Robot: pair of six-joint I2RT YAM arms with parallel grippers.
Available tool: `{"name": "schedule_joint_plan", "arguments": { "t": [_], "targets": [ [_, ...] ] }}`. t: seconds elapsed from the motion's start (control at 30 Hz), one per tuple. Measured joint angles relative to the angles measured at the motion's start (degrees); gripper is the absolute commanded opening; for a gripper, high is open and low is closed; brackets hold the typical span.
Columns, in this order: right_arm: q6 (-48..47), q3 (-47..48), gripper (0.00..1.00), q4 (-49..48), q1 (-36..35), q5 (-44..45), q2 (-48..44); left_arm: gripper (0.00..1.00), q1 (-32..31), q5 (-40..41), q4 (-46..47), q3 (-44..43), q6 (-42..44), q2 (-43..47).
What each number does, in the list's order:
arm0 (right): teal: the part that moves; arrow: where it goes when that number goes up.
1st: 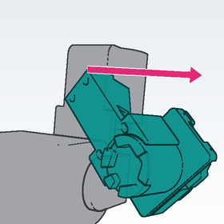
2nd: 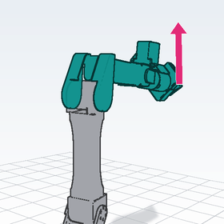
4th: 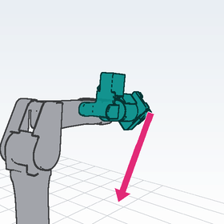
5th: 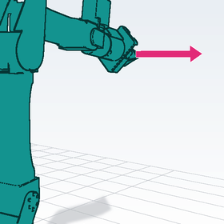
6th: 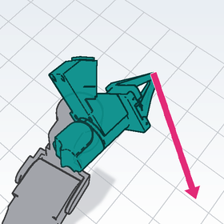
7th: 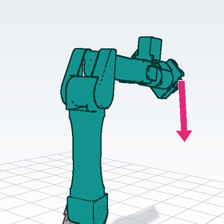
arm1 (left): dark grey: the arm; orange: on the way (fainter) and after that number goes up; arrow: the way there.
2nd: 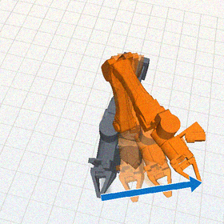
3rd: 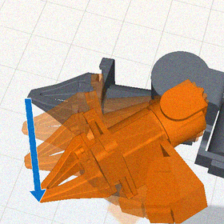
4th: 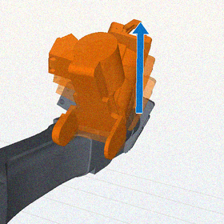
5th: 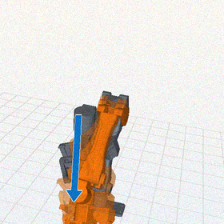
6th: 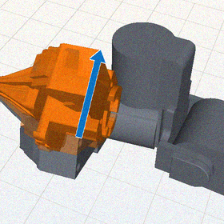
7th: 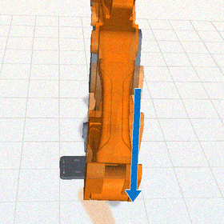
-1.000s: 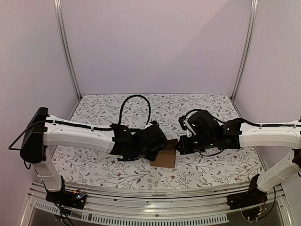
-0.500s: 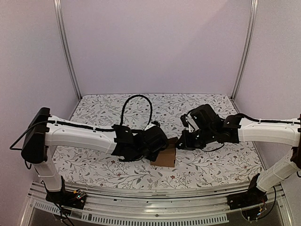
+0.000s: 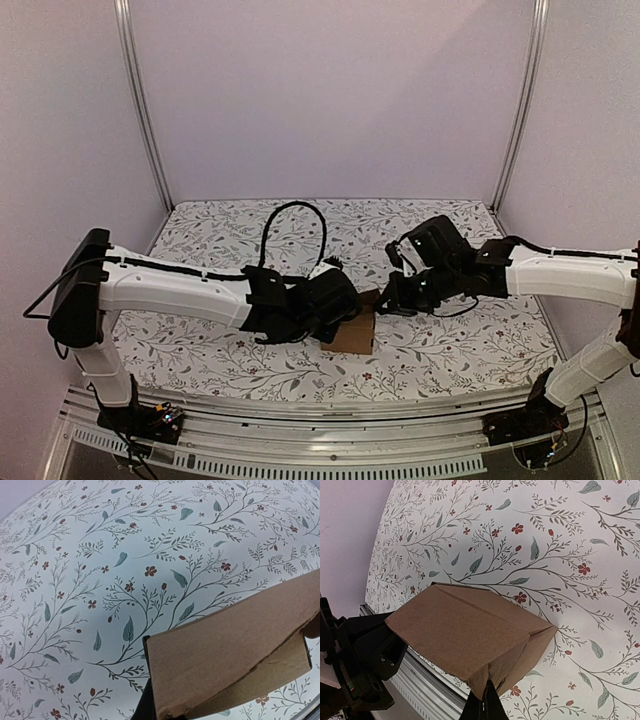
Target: Fold the paper box
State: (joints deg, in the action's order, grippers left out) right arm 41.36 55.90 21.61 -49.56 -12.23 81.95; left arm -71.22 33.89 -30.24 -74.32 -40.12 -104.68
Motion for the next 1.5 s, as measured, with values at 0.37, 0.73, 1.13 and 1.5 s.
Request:
{"name": "schedule_joint_plan", "arguments": {
  "t": [0.37, 0.73, 1.13, 1.5],
  "targets": [
    [0.0, 0.0, 0.0, 0.3, 1.6, -3.3, 0.0, 0.0, 0.0, 0.1, 0.0, -0.6, 0.8, -0.6],
    [0.2, 0.1, 0.0, 0.4, 2.3, -5.4, 0.0, 0.0, 0.0, 0.1, 0.7, -1.1, 1.1, -1.1],
    [-1.9, -0.5, 0.0, 1.5, 2.4, -6.5, -0.2, 0.0, -0.2, -0.3, 1.0, -1.3, 1.3, -1.2],
    [-6.0, -0.9, 0.0, 6.2, 2.3, -6.9, -2.6, 0.0, -0.6, -1.3, 1.2, -2.6, 1.9, -2.1]
  ]
}}
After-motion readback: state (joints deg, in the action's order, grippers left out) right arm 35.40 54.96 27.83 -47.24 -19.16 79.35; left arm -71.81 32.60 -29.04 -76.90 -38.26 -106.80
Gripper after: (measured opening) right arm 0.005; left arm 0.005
